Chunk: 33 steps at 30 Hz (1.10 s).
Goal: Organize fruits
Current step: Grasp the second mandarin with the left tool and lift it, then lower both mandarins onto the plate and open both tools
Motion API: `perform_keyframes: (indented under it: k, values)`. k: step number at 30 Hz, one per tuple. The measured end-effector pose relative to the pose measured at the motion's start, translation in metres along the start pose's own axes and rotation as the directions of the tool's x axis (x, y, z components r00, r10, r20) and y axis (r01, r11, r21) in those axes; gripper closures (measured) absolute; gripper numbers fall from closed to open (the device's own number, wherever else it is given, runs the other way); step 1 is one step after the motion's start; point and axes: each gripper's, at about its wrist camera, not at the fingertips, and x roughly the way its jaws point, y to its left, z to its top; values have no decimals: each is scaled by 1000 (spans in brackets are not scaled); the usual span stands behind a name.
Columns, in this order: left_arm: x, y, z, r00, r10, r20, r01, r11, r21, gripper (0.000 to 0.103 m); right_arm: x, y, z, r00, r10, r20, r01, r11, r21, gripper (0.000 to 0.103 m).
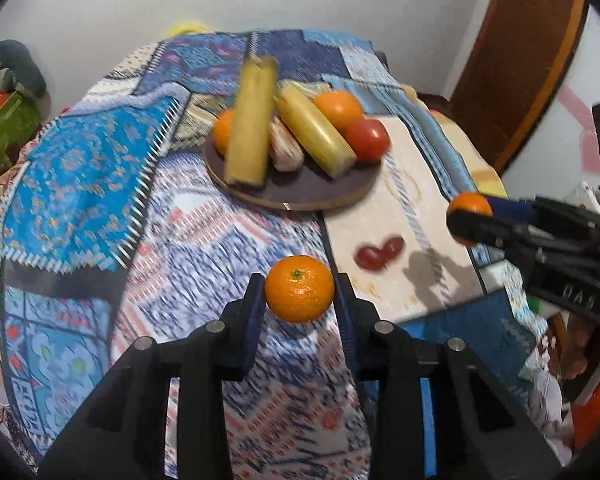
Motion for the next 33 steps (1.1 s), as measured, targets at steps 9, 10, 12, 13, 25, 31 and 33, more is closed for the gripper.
perform_keyframes:
  k: [9, 10, 12, 13, 25, 31, 33]
  values:
    - [9, 12, 32, 998, 20, 55, -19, 1000, -24, 69, 24, 9, 22, 999, 36, 3, -36, 999, -25, 67]
    - [11, 13, 35, 998, 25, 59, -24, 999, -24, 68, 27, 10, 25, 999, 38, 3, -38, 999, -29, 68]
    - [16, 14, 41, 998, 21, 63, -20, 1000, -24, 68, 31, 11, 29, 999, 43, 3, -43, 999, -33, 67]
    - [18, 15, 44, 998, 20, 64, -18, 1000, -24, 68, 35, 12, 31, 999, 46, 4, -46, 998, -35, 68]
    - [48, 14, 65, 999, -12, 53, 12, 1000, -1, 68, 64, 11, 45, 999, 52, -16, -52, 997, -58, 67]
    - [60, 15, 69, 999, -13, 42, 13, 1000, 4, 69, 75, 6, 47, 998, 58, -36, -60, 996, -63, 67]
    - [62, 14, 69, 999, -14, 45, 13, 1000, 10, 69, 77, 5, 46, 998, 57, -41, -59, 996, -64, 67]
